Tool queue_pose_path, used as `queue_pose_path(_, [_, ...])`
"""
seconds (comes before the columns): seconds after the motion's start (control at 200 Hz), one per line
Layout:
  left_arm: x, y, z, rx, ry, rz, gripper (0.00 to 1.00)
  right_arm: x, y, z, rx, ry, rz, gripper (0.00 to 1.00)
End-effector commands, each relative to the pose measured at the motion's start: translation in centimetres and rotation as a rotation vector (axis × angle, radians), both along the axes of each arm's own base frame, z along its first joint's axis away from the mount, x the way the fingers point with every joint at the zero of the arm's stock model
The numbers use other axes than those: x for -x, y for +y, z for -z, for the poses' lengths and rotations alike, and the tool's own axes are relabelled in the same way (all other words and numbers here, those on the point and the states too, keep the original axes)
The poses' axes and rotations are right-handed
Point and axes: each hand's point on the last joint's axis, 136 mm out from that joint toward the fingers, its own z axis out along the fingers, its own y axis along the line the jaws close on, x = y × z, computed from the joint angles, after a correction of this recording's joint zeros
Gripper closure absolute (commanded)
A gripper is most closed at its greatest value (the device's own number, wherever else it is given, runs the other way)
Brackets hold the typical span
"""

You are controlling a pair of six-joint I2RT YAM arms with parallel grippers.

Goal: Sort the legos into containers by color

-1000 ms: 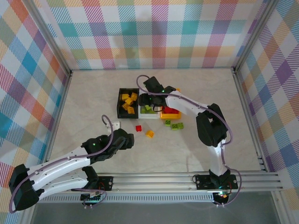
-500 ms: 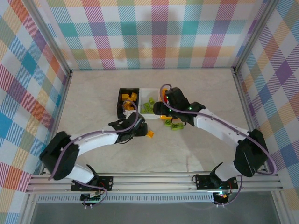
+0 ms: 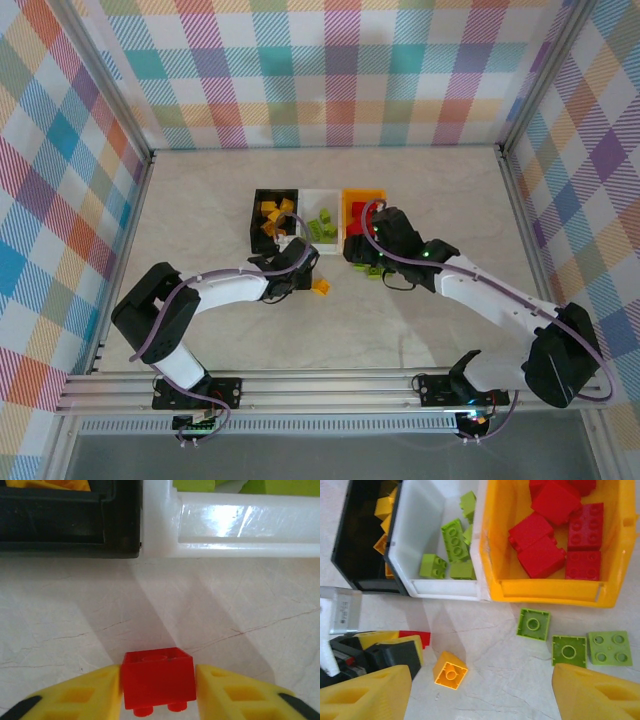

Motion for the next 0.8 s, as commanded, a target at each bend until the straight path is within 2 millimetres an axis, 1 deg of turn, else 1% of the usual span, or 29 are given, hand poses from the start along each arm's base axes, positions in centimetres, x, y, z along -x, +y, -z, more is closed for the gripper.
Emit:
queue_pose_path(0.0, [0.0,0.9,0.5,-0.035,-0.003,-0.008,0.63,0.1,-0.8,0.5,-0.001,-0.006,0.039,0.25])
queue_pose_path(0.1, [0.3,1.1,0.6,-0.044,0.004,-0.004,0.62,0.3,-1.2,0.6,0.001,-0.007,0.051,0.25])
queue_pose_path(0.17, [0.4,1.2,0.2,-0.044,0.005,0.000,0.66,0.5,-1.6,0.6,0.003,-0.012,0.061,0.25])
queue_pose_path(0.24, [0.5,0.8,-1.1,-0.022,-0.006,0.007,0.68,0.7,-2.1,0.6,0.007,-0.016,0.077,0.25])
queue_pose_path(0.285, [0.4,0.2,-2.8,0.007,-0.039,0.020,0.68,0.9,-2.5,0.8,0.009,-0.016,0.086,0.25])
queue_pose_path(0.34, [0.1,-1.1,-5.3,0.046,-0.083,0.043,0.68,1.2,-2.9,1.0,0.004,-0.016,0.102,0.25])
queue_pose_path(0.415, [-0.7,-3.3,-8.6,0.099,-0.138,0.075,0.68,1.7,-3.3,1.6,-0.003,-0.010,0.117,0.25])
queue_pose_path(0.47, [-1.8,-4.9,-10.4,0.126,-0.163,0.094,0.68,2.0,-3.7,2.5,0.002,0.004,0.128,0.25])
queue_pose_path(0.525, [-3.0,-6.7,-11.8,0.152,-0.180,0.113,0.68,2.3,-4.1,3.2,0.011,0.018,0.139,0.25])
queue_pose_path(0.535, [-3.2,-7.0,-11.9,0.154,-0.182,0.117,0.68,2.4,-4.2,3.4,0.013,0.022,0.141,0.25])
queue_pose_path(0.545, [-3.1,-7.1,-11.6,0.139,-0.165,0.121,0.68,2.4,-4.2,3.5,0.013,0.024,0.143,0.25])
queue_pose_path(0.61, [-4.6,-9.1,-12.5,0.151,-0.172,0.144,0.68,2.8,-4.6,4.2,0.025,0.041,0.149,0.25])
queue_pose_path(0.69, [-6.5,-11.4,-13.0,0.148,-0.176,0.166,0.68,3.2,-5.1,5.0,0.045,0.057,0.160,0.24])
queue_pose_path(0.795, [-8.7,-13.9,-12.9,0.130,-0.171,0.189,0.68,3.8,-5.7,5.9,0.070,0.082,0.168,0.24])
